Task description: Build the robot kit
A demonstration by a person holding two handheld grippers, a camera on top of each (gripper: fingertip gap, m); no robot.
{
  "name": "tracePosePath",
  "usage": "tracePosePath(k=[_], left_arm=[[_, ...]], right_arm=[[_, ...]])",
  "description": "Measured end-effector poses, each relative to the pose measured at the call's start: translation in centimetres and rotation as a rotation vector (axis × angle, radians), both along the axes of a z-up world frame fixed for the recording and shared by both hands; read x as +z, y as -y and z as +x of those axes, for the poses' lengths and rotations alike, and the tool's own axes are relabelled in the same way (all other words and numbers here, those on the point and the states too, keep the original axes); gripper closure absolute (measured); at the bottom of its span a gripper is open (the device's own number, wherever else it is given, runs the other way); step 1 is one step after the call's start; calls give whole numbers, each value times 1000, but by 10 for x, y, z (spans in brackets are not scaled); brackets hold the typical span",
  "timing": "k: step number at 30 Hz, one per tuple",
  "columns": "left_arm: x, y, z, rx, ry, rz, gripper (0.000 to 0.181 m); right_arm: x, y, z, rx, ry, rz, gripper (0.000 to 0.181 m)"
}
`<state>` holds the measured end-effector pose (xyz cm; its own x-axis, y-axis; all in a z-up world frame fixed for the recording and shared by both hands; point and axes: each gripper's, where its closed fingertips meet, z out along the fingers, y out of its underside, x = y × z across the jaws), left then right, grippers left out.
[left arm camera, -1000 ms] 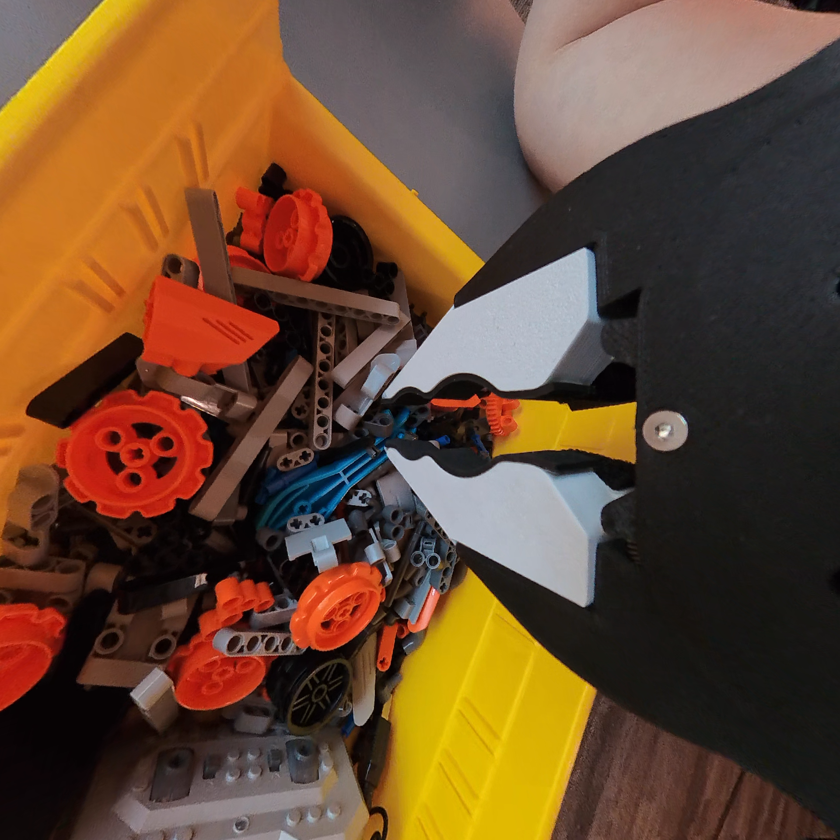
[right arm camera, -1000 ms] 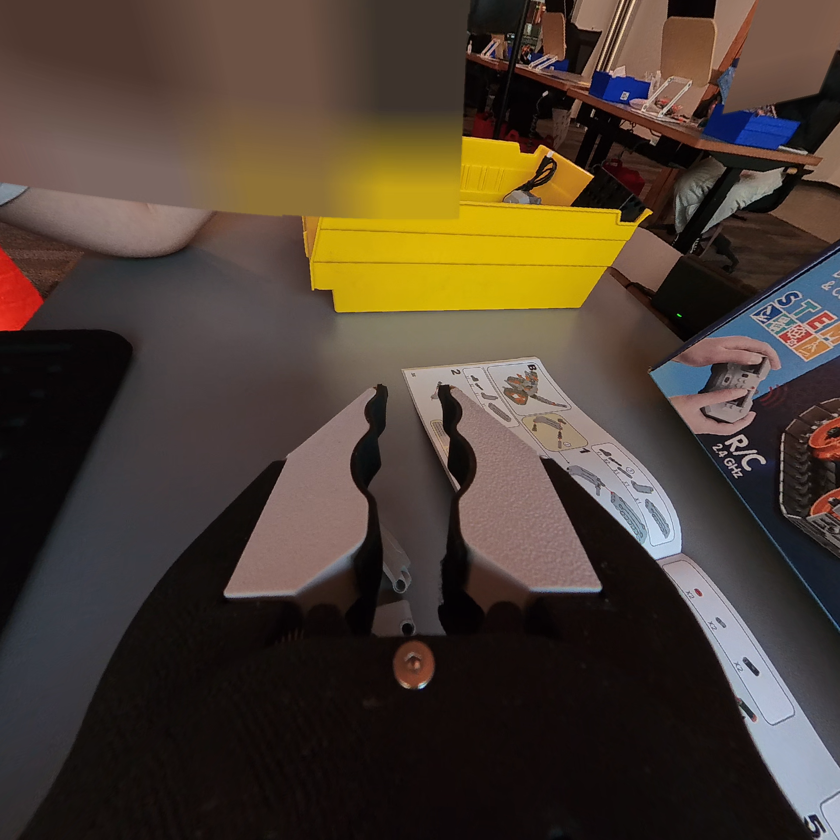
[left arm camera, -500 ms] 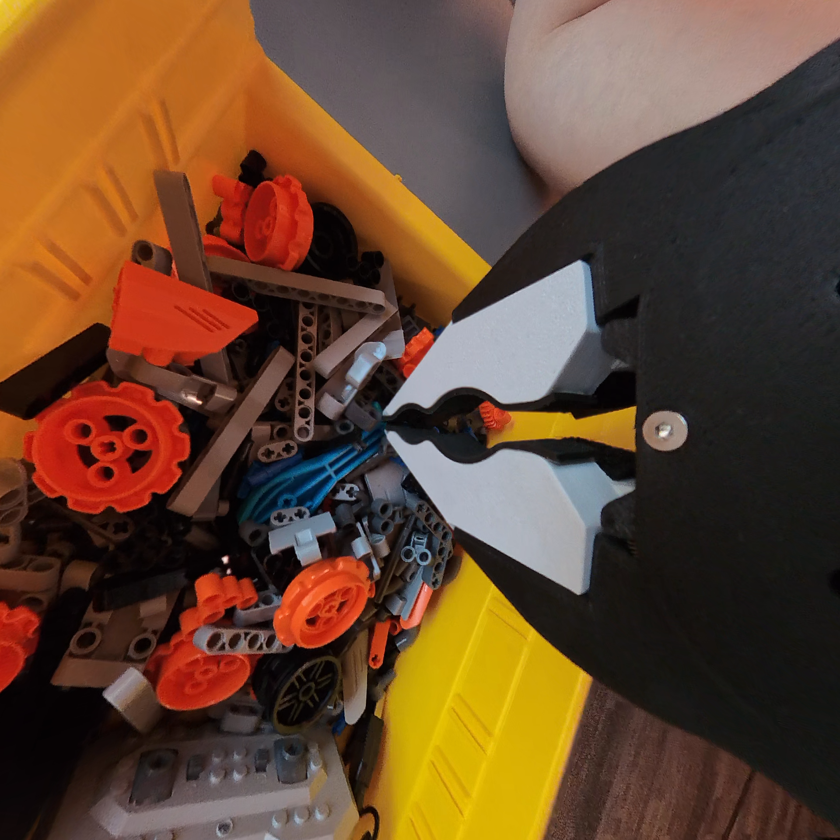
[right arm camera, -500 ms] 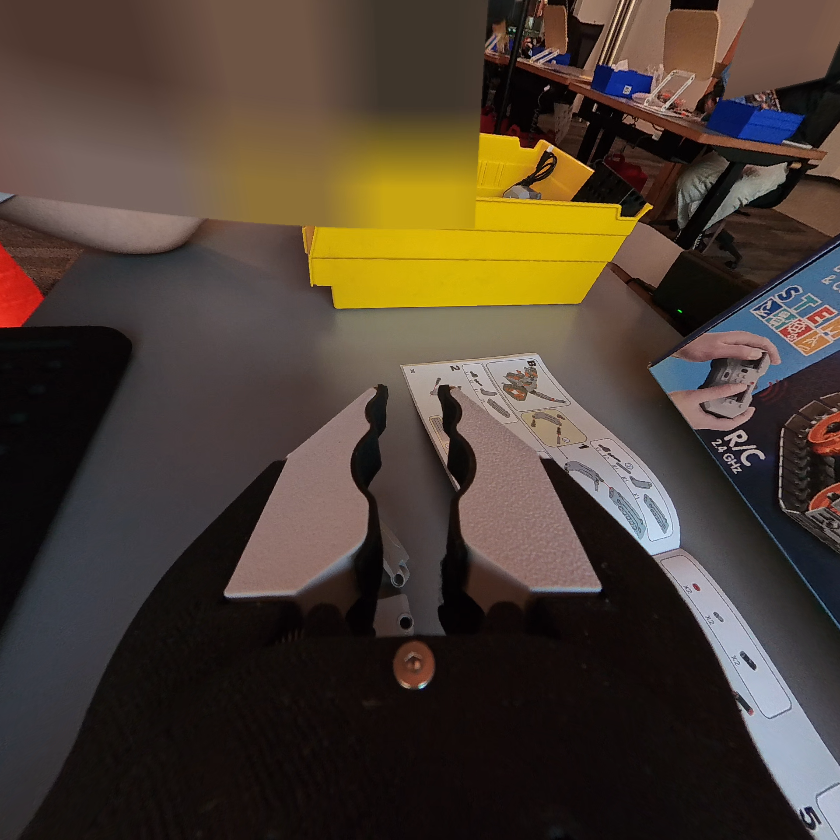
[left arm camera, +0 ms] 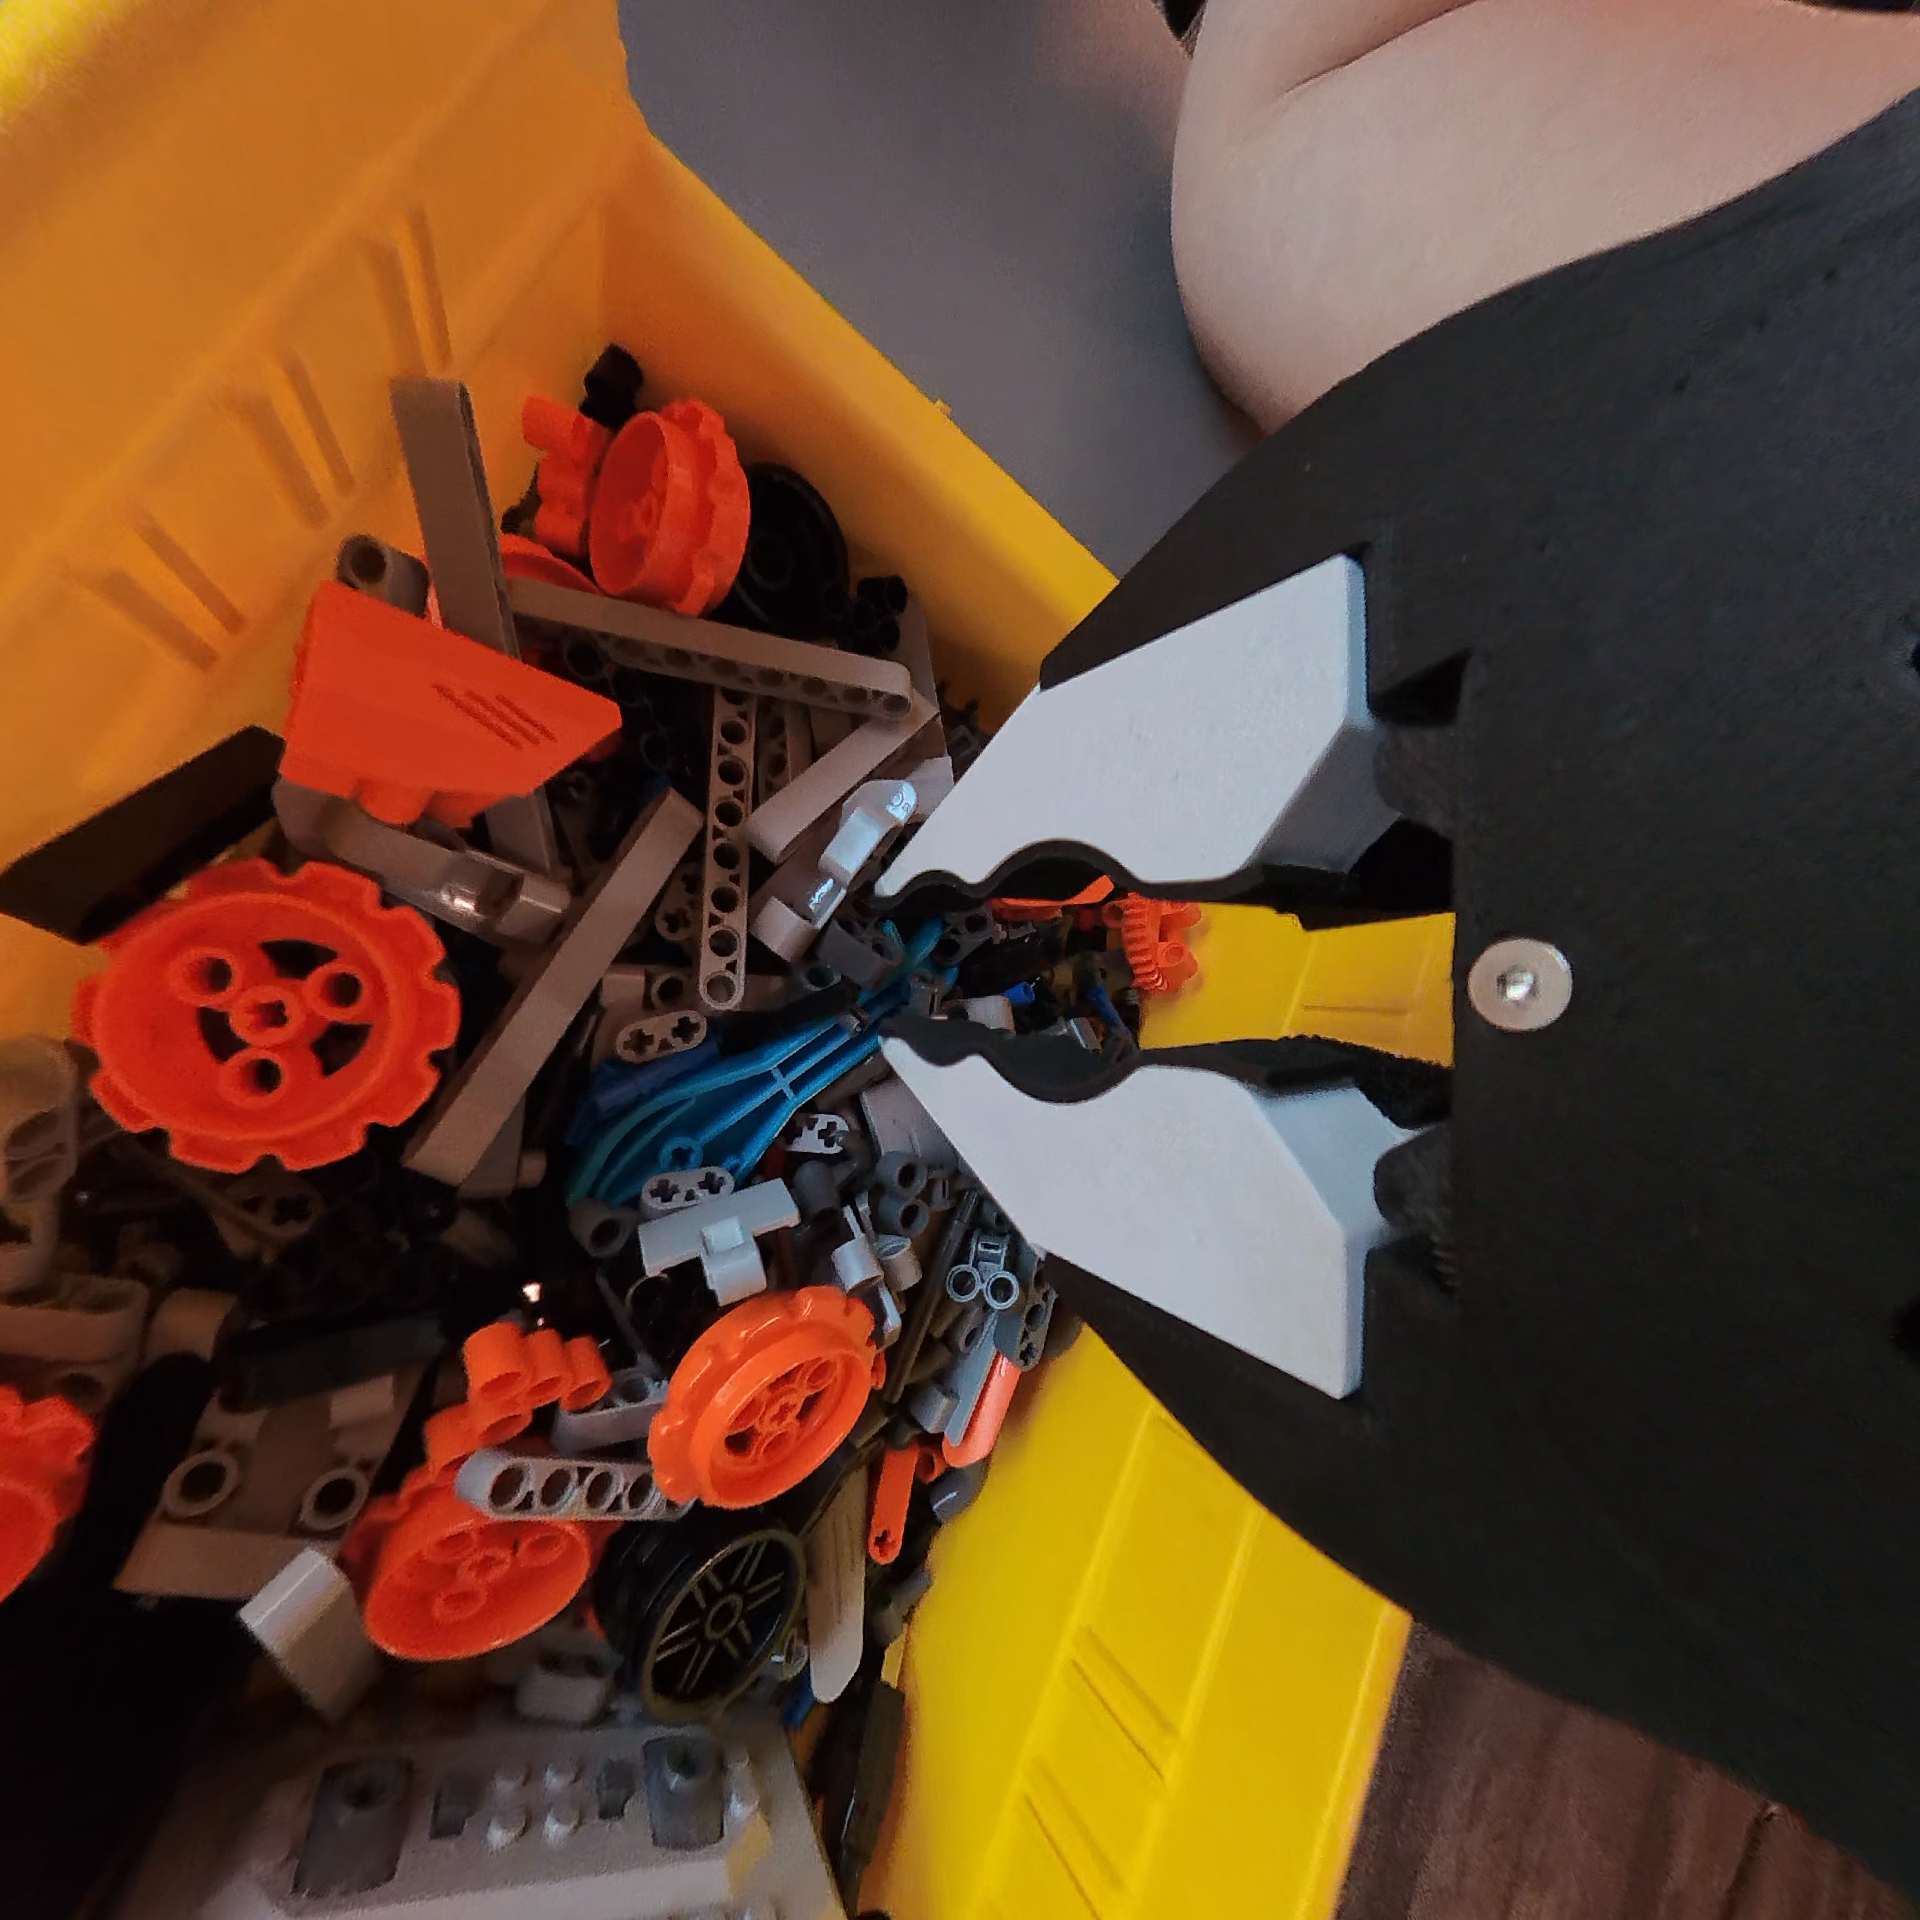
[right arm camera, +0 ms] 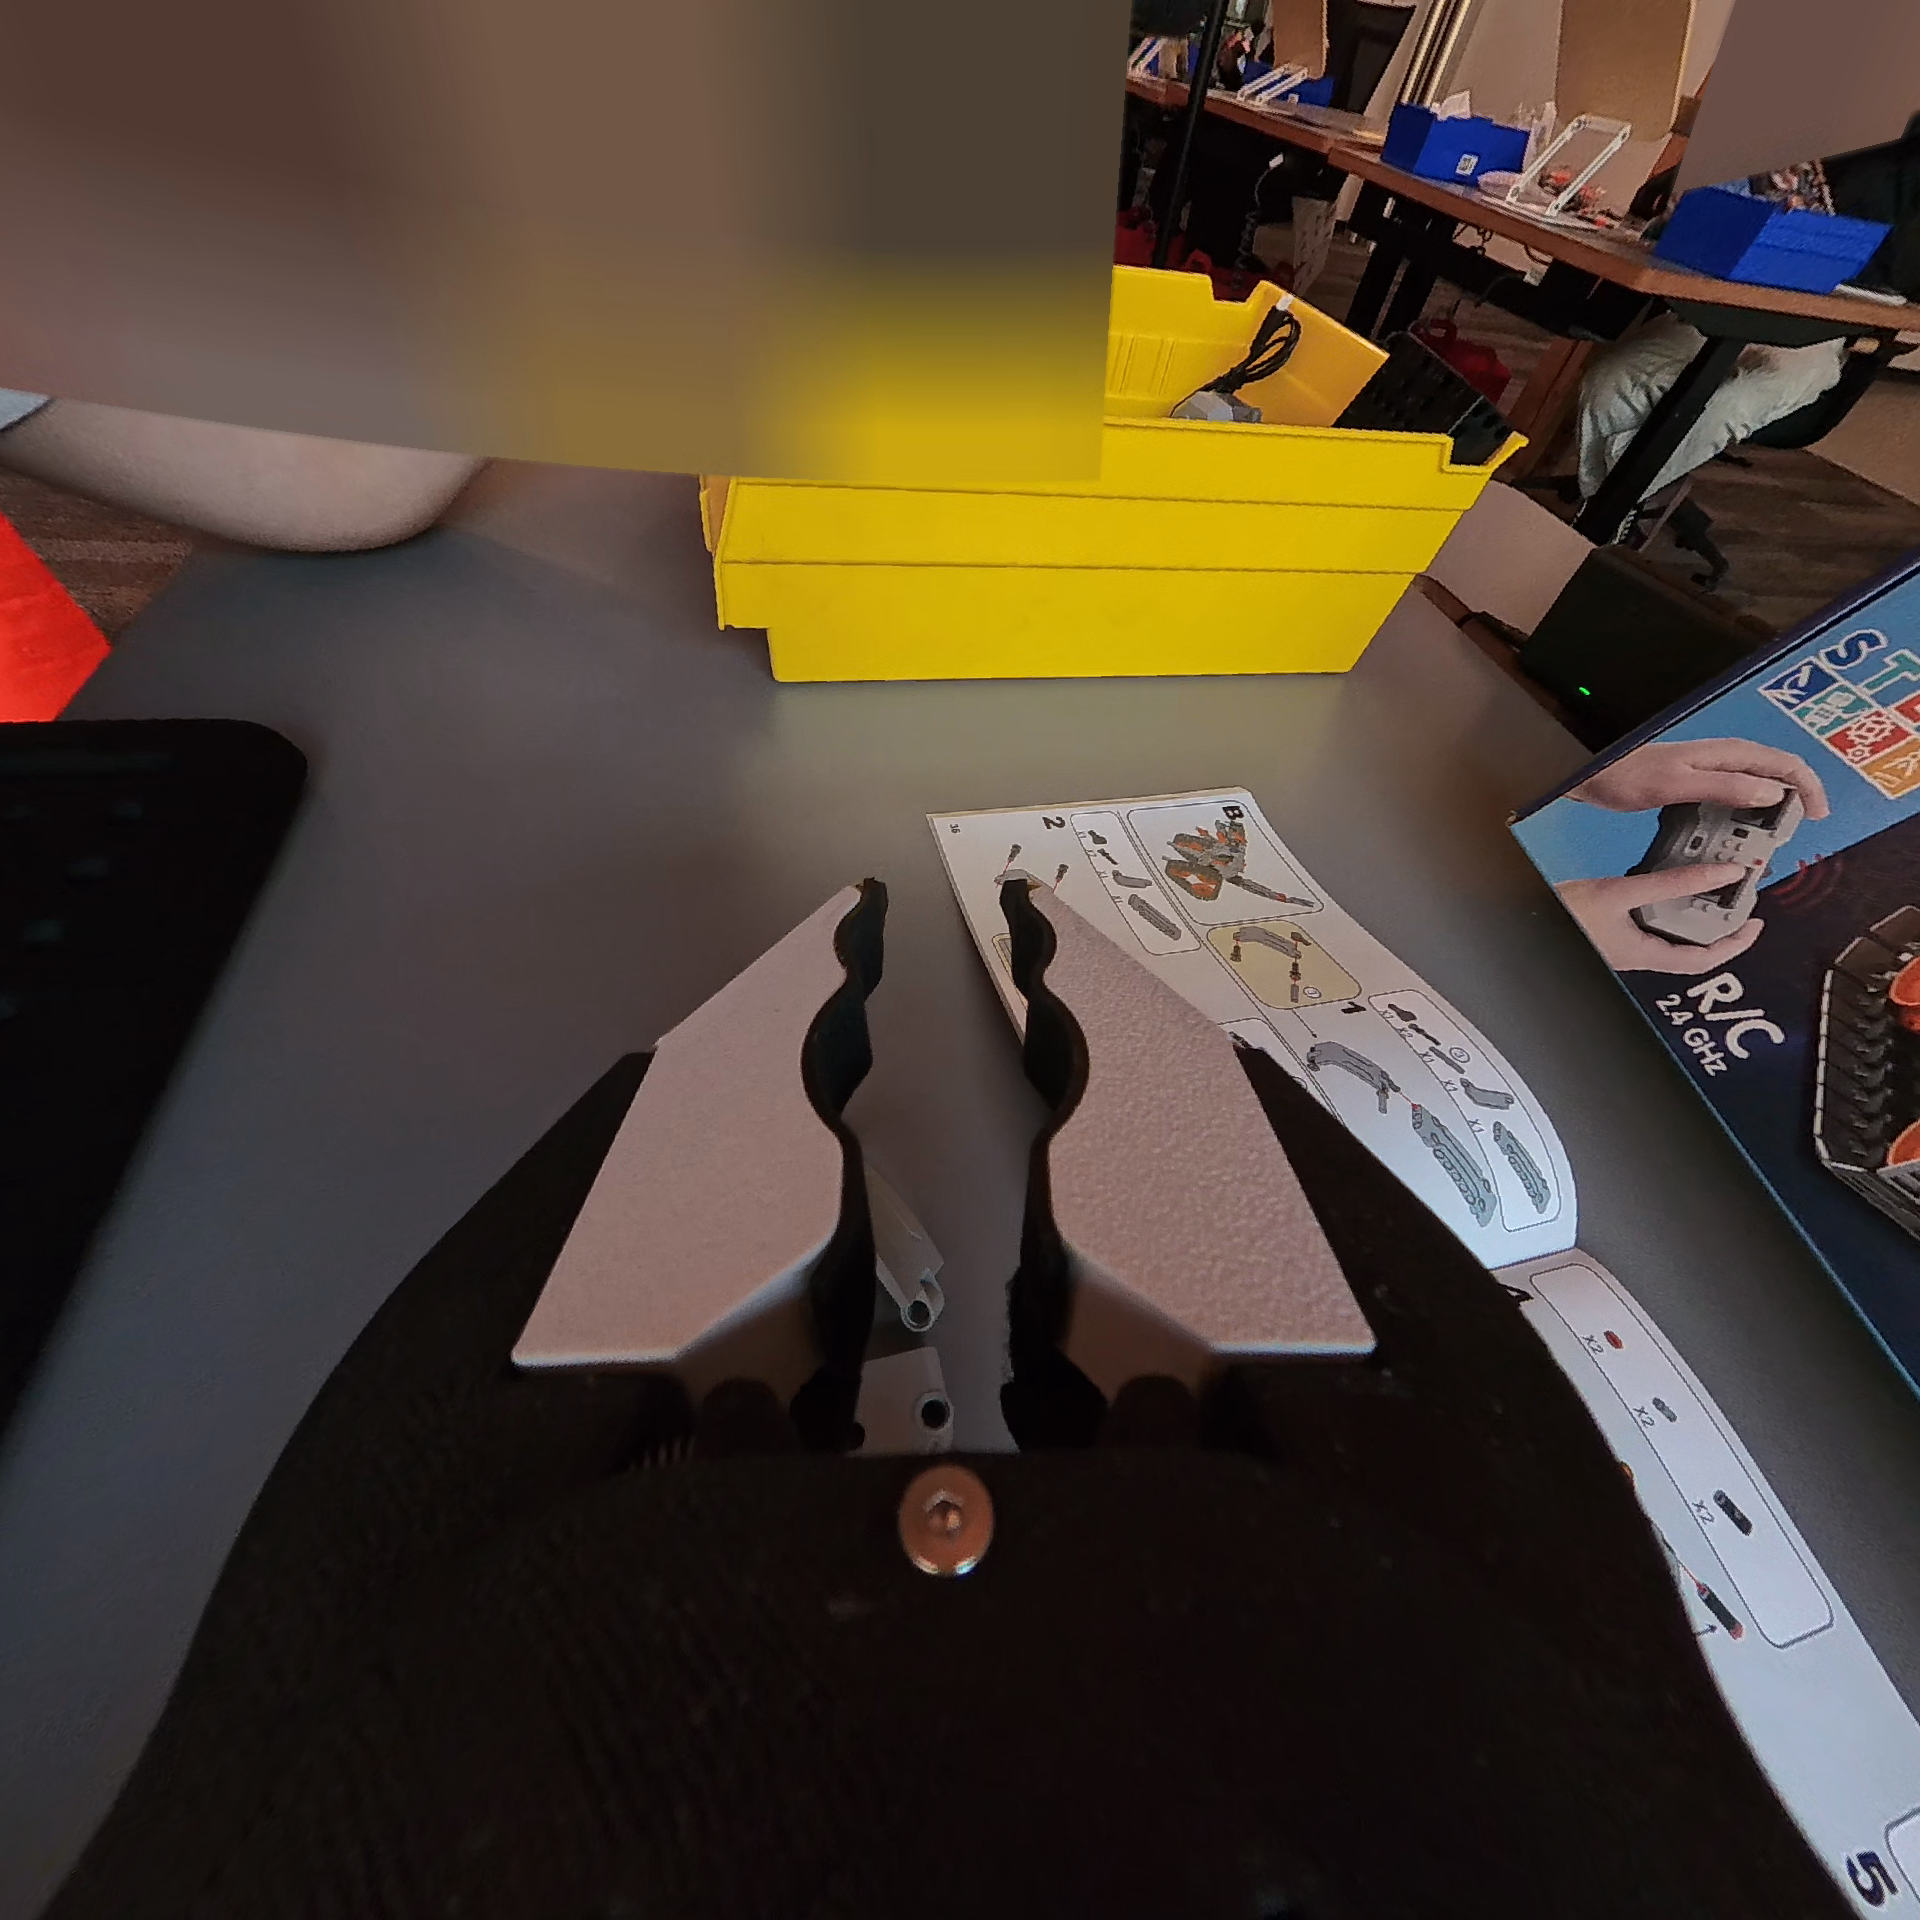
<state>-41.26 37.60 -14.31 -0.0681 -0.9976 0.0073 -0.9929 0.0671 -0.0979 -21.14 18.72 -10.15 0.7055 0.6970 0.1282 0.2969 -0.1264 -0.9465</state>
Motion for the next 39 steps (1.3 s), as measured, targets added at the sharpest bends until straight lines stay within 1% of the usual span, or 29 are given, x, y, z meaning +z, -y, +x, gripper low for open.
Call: tracePosePath(k=[3, 7, 11, 17, 22, 25, 27, 28, 29, 30, 32, 33, 35, 38, 39], left_arm=[[-5, 1, 2, -17, -17, -12, 165], [-4, 2, 1, -39, -20, -3, 169], [4, -1, -3, 7, 3, -1, 170], [21, -19, -4, 81, 73, 82, 170], [32, -43, -2, 134, 110, 209, 172], [34, -51, 1, 154, 128, 236, 173], [30, -52, 0, 164, 109, 232, 173], [28, -51, -1, 165, 97, 225, 173], [25, -47, -1, 164, 88, 204, 168], [23, -42, -2, 157, 76, 182, 159], [24, -43, -2, 151, 67, 208, 145], [26, -43, -2, 154, 68, 216, 146], [26, -31, -1, 140, 69, 165, 164], [19, -5, -4, 59, 28, 71, 177], [16, 3, -7, 28, 2, 41, 178]], right_arm=[[-1, 0, 0, 2, 4, -5, 158], [-2, 0, 0, 3, 5, -7, 158], [-3, 0, 0, 4, 7, -10, 158], [-5, 0, -1, 6, 10, -17, 158], [-6, 0, -1, 7, 13, -20, 158], [-6, 0, 0, 6, 14, -21, 158], [-7, 0, 0, 6, 13, -22, 158], [-7, 0, 0, 6, 13, -23, 158], [-7, 0, 0, 6, 14, -24, 158], [-7, 0, 0, 7, 14, -25, 158], [-8, 0, -1, 9, 15, -28, 158], [-9, 0, -1, 10, 15, -29, 158], [-9, 0, -1, 10, 17, -30, 158], [-9, -1, -1, 11, 15, -31, 158], [-9, -1, -1, 11, 13, -32, 158]])
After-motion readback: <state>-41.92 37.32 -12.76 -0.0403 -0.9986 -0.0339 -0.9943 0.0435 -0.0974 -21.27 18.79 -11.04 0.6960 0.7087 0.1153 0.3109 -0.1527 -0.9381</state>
